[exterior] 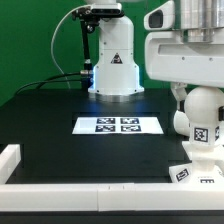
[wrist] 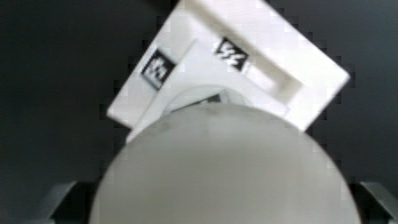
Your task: Assemble lamp
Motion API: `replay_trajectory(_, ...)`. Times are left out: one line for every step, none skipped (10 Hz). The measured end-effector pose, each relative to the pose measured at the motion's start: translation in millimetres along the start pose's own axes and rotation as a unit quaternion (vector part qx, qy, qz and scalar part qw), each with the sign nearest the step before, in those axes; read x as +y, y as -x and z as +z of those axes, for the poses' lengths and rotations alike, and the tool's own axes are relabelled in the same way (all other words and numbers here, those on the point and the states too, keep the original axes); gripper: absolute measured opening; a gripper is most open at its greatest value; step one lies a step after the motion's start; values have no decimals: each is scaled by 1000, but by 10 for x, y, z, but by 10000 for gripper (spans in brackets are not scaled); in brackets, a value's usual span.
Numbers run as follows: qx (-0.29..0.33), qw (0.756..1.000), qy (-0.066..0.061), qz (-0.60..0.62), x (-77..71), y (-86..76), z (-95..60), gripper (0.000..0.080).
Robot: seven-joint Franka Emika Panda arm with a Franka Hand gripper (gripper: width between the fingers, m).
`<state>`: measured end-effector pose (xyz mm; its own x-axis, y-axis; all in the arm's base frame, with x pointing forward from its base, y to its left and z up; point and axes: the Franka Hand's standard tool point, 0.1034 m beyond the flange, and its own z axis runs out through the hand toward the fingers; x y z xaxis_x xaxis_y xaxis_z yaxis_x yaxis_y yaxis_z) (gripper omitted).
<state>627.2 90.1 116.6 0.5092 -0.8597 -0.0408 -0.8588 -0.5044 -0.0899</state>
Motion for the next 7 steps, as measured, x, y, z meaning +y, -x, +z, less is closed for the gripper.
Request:
replay_trajectory(-9,997,-23,75,-47,-37,-27,574)
replay_trajectory(-16,991,-28,129,-51,-42,-34,574)
replay_trajectory(-16,989,-26,141,-48,-32,-23,574)
replay_trajectory(-16,991,-26,130,-47,-35,-22,574)
replay_trajectory(-16,996,-21,83,-24,-27,-10,646)
replay_trajectory(-23,1000,-8,18,21,15,11,683)
replay_trajectory(-24,997,4,-68,26,62,7,683)
